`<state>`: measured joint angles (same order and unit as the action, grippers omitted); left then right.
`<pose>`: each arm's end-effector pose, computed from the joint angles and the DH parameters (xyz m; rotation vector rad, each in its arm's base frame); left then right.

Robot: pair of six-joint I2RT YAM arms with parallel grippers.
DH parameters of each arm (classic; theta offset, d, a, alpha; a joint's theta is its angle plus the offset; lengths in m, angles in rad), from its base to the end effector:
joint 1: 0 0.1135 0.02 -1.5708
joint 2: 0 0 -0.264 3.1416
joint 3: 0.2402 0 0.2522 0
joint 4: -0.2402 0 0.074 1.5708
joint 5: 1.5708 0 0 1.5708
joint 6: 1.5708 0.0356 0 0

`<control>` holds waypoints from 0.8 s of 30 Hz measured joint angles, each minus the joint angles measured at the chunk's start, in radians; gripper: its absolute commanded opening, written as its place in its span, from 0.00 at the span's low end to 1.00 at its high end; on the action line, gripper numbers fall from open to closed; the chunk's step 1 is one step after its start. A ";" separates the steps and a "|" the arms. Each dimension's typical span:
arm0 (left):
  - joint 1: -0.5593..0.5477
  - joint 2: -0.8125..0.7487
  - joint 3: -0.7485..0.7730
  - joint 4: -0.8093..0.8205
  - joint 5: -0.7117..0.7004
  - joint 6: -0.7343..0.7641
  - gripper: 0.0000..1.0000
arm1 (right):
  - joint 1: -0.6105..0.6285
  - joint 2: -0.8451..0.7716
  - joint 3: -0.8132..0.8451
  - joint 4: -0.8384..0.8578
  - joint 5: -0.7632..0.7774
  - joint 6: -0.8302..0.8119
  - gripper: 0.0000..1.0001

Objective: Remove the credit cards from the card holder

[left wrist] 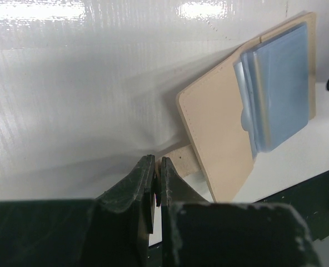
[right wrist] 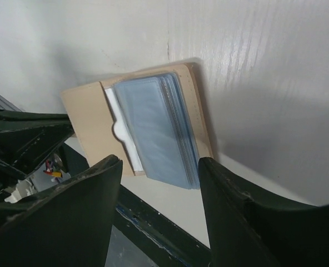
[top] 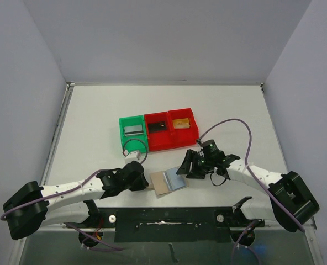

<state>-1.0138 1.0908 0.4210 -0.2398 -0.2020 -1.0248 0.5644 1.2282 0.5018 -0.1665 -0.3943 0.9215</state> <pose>0.1087 -0.1611 0.1567 -0.1032 2.5610 -0.6128 0.1797 0.1299 0.1611 0.2935 2.7008 1.0450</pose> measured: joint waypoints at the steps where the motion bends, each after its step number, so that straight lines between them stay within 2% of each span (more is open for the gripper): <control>1: 0.000 0.000 0.000 0.003 0.000 -0.002 0.00 | 0.014 0.019 0.005 -0.005 0.008 0.000 0.54; 3: 0.000 0.000 0.000 0.006 0.000 -0.003 0.00 | 0.030 0.046 0.018 -0.015 0.019 -0.001 0.50; 18: 0.000 0.000 0.000 0.006 0.000 -0.005 0.00 | 0.077 0.102 0.072 -0.026 0.053 -0.013 0.43; 24: 0.000 0.002 0.000 0.006 0.001 -0.005 0.00 | 0.080 0.142 0.073 -0.025 0.051 -0.022 0.36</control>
<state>-1.0138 1.0927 0.4210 -0.2337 -0.2012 -1.0298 0.6441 1.3701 0.5751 -0.1913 -0.3428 0.8993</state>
